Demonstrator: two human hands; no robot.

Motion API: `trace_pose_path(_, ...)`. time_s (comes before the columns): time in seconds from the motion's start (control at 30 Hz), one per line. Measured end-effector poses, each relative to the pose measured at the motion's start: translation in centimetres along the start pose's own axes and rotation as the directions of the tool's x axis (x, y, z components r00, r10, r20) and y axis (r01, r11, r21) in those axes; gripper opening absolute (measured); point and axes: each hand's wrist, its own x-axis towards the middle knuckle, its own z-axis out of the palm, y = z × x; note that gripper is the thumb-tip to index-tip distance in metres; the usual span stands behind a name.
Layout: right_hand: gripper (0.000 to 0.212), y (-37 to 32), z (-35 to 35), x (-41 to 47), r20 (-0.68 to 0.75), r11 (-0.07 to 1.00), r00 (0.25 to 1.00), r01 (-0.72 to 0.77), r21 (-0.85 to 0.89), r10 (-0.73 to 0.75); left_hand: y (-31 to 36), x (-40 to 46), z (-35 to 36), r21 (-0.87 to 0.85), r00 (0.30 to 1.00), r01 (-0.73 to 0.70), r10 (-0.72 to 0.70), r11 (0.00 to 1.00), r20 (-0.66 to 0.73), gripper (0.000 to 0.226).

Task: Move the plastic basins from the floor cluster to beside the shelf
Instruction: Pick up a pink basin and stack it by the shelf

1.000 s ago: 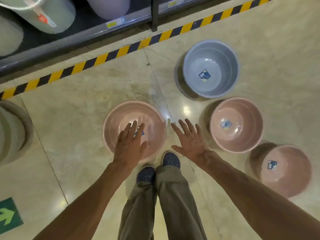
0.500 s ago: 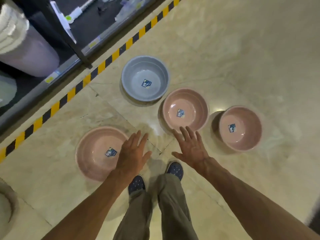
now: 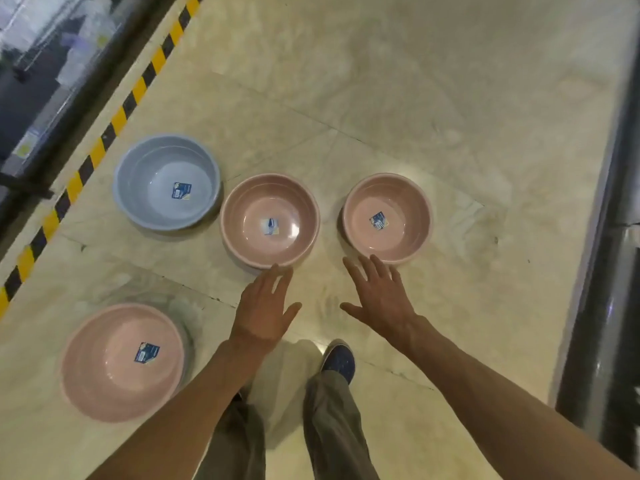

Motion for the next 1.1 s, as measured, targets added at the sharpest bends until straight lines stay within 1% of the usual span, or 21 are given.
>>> trace_pose_path(0.07,0.097,3.3,-0.2,-0.5,0.0,0.999,0.999,-0.041,0.034,0.041,3.2,1.9,-0.1,0.016,1.0,-0.004,0.004,1.0,0.02,0.067)
trace_pose_path(0.13,0.097,6.2,-0.3,-0.7,-0.01,0.995,0.997,-0.079,0.061,0.079,5.6,3.4,0.2,0.003,0.999,0.014,-0.014,1.0,0.052,0.069)
trace_pose_path(0.2,0.099,9.0,-0.6,-0.8,-0.007,0.99,0.993,-0.116,0.076,0.117,7.7,4.9,0.3,-0.005,0.999,-0.019,0.019,1.0,0.049,0.07)
trace_pose_path(0.3,0.1,12.5,-1.1,-0.9,0.007,0.978,0.985,-0.175,0.118,0.175,10.3,6.9,0.2,-0.044,0.994,-0.012,0.017,0.999,0.111,0.072)
trace_pose_path(0.43,0.102,16.1,-1.4,-1.0,0.02,0.965,0.977,-0.211,0.152,0.211,13.4,10.1,0.2,0.044,0.983,-0.048,0.039,0.998,0.179,0.071)
trace_pose_path(0.53,0.102,18.5,-1.7,0.0,0.047,0.956,0.969,-0.248,0.155,0.243,15.3,13.3,0.5,0.043,0.972,-0.019,0.008,0.999,0.237,0.071)
trace_pose_path(0.67,0.098,21.0,-1.9,2.7,0.09,0.943,0.956,-0.291,0.161,0.28,16.2,17.6,0.9,0.069,0.954,-0.043,0.02,0.997,0.298,0.071)
trace_pose_path(0.73,0.098,22.0,-2.1,4.4,0.118,0.932,0.948,-0.313,0.183,0.295,16.2,19.4,0.7,0.069,0.953,-0.036,0.013,0.997,0.303,0.071)
trace_pose_path(0.8,0.098,22.8,-2.1,5.9,0.102,0.912,0.938,-0.346,0.22,0.332,16.4,21.1,0.3,0.094,0.952,-0.041,0.01,0.995,0.307,0.071)
trace_pose_path(0.87,0.097,23.7,-1.8,7.6,0.092,0.897,0.931,-0.366,0.247,0.354,16.0,23.1,0.6,0.137,0.939,-0.049,-0.001,0.989,0.344,0.07)
trace_pose_path(0.97,0.096,25.4,-0.3,10.2,0.114,0.877,0.93,-0.367,0.311,0.349,14.8,26.2,2.3,0.103,0.93,-0.003,-0.036,0.995,0.366,0.071)
trace_pose_path(1.1,0.098,28.3,3.3,14.2,0.154,0.787,0.898,-0.436,0.437,0.412,13.6,30.4,6.3,0.048,0.925,0.088,-0.099,0.995,0.367,0.067)
